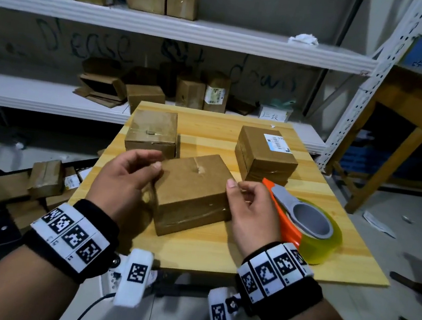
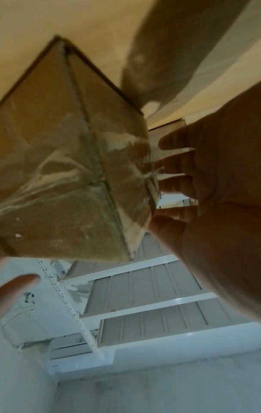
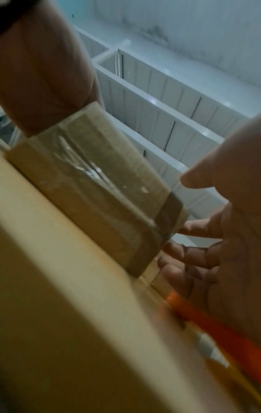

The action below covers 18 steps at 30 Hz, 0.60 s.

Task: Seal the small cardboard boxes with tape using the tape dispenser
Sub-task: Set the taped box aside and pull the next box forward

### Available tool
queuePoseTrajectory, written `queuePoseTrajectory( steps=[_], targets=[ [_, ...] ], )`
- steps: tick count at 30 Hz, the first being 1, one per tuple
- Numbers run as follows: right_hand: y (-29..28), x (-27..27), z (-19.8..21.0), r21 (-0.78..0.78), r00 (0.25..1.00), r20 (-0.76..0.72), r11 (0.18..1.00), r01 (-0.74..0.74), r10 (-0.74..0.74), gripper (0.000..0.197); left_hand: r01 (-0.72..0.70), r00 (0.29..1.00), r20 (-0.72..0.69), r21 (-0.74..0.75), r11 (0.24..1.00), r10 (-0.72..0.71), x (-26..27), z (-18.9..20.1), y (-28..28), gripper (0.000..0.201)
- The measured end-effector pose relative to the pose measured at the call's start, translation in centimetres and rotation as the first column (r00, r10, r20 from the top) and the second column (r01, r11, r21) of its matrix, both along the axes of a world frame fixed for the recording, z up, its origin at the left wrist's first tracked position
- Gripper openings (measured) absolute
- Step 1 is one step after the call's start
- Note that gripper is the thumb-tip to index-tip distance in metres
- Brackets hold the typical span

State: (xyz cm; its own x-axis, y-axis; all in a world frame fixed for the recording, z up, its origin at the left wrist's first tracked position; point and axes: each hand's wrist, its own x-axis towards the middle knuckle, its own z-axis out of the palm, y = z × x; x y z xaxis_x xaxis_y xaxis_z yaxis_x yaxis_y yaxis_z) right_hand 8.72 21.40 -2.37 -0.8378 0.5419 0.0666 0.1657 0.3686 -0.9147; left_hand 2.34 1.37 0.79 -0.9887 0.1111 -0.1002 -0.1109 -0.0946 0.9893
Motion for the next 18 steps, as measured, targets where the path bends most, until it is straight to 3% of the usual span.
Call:
queuePoseTrajectory(
  steps=[3, 7, 13, 18],
  targets=[
    [1.1, 1.0, 1.8, 0.057, 0.998, -0.06, 0.998, 0.034, -0.031, 0.037, 0.079, 0.995, 0.049, 0.062, 0.995, -0.082, 0.5, 0.2, 0.3, 0.036],
    [2.5, 2.6, 3.9, 0.108, 0.991, -0.117, 0.991, 0.075, -0.062, 0.018, 0.152, 0.987, 0.063, -0.033, 0.988, -0.15, 0.7, -0.1, 0.5, 0.04],
    [5.8, 3.3, 3.8, 0.528, 0.971, 0.123, 0.842, 0.111, -0.205, 0.045, 0.177, 0.983, -0.023, -0.166, 0.97, -0.183, 1.1, -0.6, 0.8, 0.05],
    [6.4, 3.6, 3.1, 0.687, 0.901, 0.361, 0.722, -0.082, -0.242, 0.063, 0.112, 0.981, -0.116, -0.321, 0.941, -0.156, 2.1, -0.8, 1.9, 0.061]
  ],
)
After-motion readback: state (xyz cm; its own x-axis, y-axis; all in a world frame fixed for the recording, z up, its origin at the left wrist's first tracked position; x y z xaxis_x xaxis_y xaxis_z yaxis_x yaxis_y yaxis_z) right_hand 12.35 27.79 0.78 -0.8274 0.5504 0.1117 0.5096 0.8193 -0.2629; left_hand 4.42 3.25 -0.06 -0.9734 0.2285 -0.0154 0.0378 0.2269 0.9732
